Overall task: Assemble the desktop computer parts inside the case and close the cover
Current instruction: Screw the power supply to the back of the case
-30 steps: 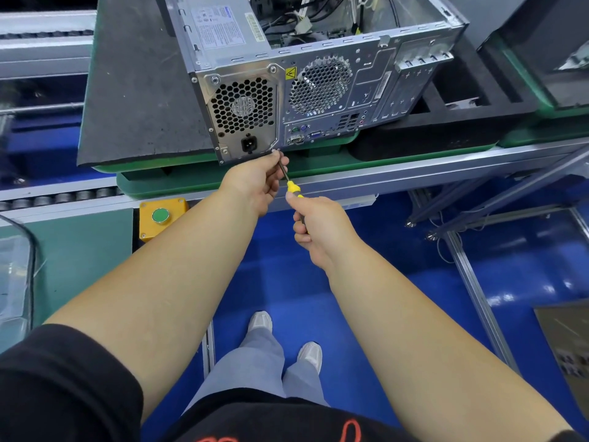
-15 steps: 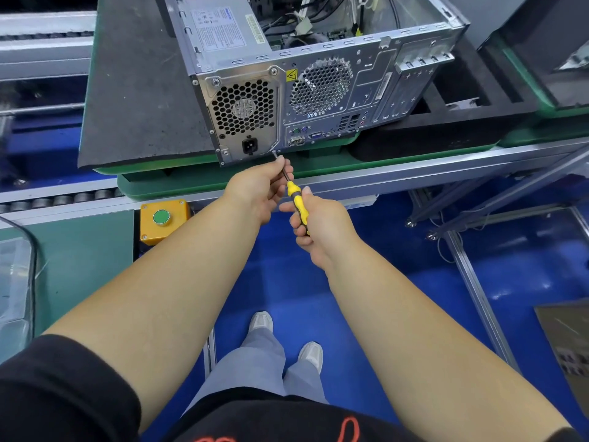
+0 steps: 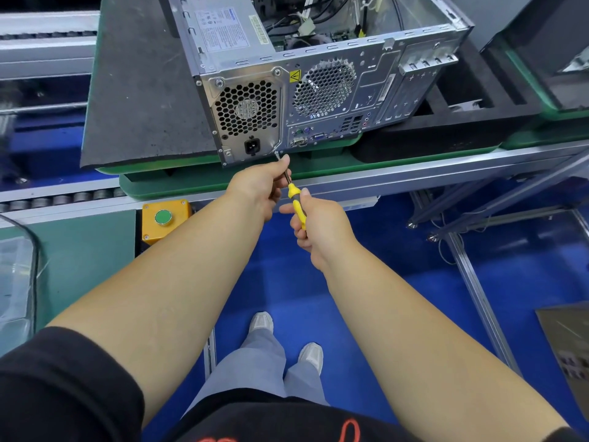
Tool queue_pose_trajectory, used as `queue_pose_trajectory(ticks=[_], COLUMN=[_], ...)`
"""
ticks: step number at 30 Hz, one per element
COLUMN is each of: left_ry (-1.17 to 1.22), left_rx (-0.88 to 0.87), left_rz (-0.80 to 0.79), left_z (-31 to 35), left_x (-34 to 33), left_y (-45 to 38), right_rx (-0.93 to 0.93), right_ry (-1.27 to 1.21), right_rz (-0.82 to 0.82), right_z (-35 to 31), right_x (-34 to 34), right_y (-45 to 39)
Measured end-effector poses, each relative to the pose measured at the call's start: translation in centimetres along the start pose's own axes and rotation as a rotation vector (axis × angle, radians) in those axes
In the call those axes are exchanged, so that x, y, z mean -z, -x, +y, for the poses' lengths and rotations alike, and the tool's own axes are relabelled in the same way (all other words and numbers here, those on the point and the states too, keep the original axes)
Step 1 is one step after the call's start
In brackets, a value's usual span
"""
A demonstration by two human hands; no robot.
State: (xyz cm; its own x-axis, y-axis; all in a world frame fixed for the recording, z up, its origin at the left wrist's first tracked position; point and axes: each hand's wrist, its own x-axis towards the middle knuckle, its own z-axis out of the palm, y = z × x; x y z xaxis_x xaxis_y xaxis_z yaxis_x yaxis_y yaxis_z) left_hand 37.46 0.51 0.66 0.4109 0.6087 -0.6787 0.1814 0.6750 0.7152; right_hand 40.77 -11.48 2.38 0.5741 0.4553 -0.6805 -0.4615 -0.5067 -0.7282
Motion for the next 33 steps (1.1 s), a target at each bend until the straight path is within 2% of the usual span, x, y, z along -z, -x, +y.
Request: queue_pose_trajectory(ticks=[2,5,7,8,10,13,15,17,20,21,22,23,25,29,31,33], left_ry=[0.008,0.01,0.028,0.049,0.086,0.067,0.044,0.041,0.051,0.057,0.064,0.065,0.037,0.014,-0.003,-0.023], left_rx=[-0.011,-0.019,-0.024,-0.027,-0.038,-0.048,-0.041,-0.039,-0.042,-0.042,-0.043,-0.042,-0.026,0.033,0.037,0.024], left_rz=[-0.012,-0.03,-0.04,-0.051,-0.095,-0.144,-0.125,-0.105,-0.098,-0.094,-0.092,-0.088,-0.087,-0.072,-0.045,-0.024], left_z=[0.0,0.0,-0.1,-0.1,-0.3,-0.5,-0.4,-0.2,-0.2,-0.3,-0.3,-0.3,-0.3,-0.1,0.0,0.0], left_x=[-0.1,-0.2,-0.2,-0.2,0.0,0.3,0.4,0.4,0.3,0.3,0.3,0.2,0.3,0.4,0.3,0.0], left_y=[-0.1,-0.1,0.1,0.3,0.5,0.6,0.4,0.2,0.0,0.0,0.0,0.0,-0.2,-0.5,-0.6,-0.6], right_rx=[0.054,0.3,0.368,0.34,0.16,-0.188,-0.218,-0.141,0.208,0.313,0.369,0.375,0.268,-0.174,-0.227,-0.166], right_ry=[0.046,0.297,0.364,0.332,0.104,-0.334,-0.406,-0.25,0.34,0.481,0.521,0.484,0.243,-0.48,-0.542,-0.339], right_rz=[0.016,0.142,0.205,0.21,0.152,-0.061,-0.137,-0.105,0.101,0.169,0.202,0.2,0.138,-0.239,-0.296,-0.194], right_z=[0.0,0.4,0.5,0.4,0.1,-0.4,-0.2,-0.1,0.3,0.6,0.9,0.9,0.5,-0.2,-0.3,-0.4], right_x=[0.3,0.5,0.4,0.2,-0.3,-0.2,-0.1,-0.3,-0.2,-0.1,0.0,-0.1,-0.6,-0.5,0.2,0.5], right_y=[0.3,0.5,0.3,0.2,-0.1,0.0,0.1,0.2,0.7,0.6,0.4,0.3,0.2,0.5,0.4,0.3])
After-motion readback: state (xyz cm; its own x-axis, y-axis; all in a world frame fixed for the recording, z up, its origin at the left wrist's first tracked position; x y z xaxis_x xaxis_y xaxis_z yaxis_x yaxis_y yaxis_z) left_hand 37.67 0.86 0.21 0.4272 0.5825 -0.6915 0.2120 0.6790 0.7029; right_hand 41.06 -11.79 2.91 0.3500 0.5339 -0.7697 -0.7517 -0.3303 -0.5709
